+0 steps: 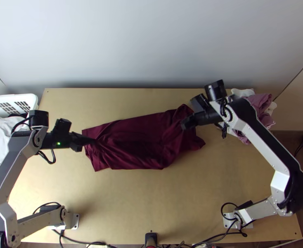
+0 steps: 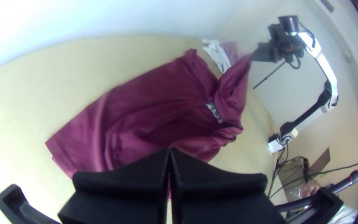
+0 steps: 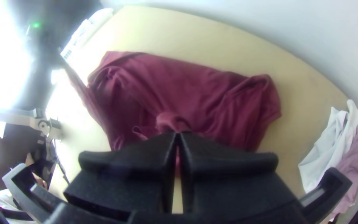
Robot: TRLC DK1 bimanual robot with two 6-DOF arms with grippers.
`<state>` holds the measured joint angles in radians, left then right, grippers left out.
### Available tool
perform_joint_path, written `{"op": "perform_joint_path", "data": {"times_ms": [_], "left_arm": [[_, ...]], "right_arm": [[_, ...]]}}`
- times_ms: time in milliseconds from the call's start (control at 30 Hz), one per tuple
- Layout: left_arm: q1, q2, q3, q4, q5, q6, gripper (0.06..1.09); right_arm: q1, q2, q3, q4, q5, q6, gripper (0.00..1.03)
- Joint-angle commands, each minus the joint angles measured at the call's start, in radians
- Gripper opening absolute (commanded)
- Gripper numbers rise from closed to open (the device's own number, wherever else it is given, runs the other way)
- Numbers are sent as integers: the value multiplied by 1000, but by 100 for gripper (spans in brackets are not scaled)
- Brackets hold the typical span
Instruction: Fold the t-shirt
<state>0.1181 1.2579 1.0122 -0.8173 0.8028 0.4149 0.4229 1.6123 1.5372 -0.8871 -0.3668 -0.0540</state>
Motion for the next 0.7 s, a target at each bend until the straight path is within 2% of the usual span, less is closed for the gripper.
{"op": "perform_joint_path", "data": {"times_ms": [0, 433, 667], "left_arm": [[84, 71, 6, 72, 65, -54, 10], [212, 268, 104, 112, 64, -133, 10], [273, 390, 151, 139, 64, -131, 10]], "right_arm": [[-75, 75, 81, 25, -3, 8, 3], [-151, 204, 116, 116, -1, 16, 3], [-185, 270, 120, 171, -1, 8, 3]]}}
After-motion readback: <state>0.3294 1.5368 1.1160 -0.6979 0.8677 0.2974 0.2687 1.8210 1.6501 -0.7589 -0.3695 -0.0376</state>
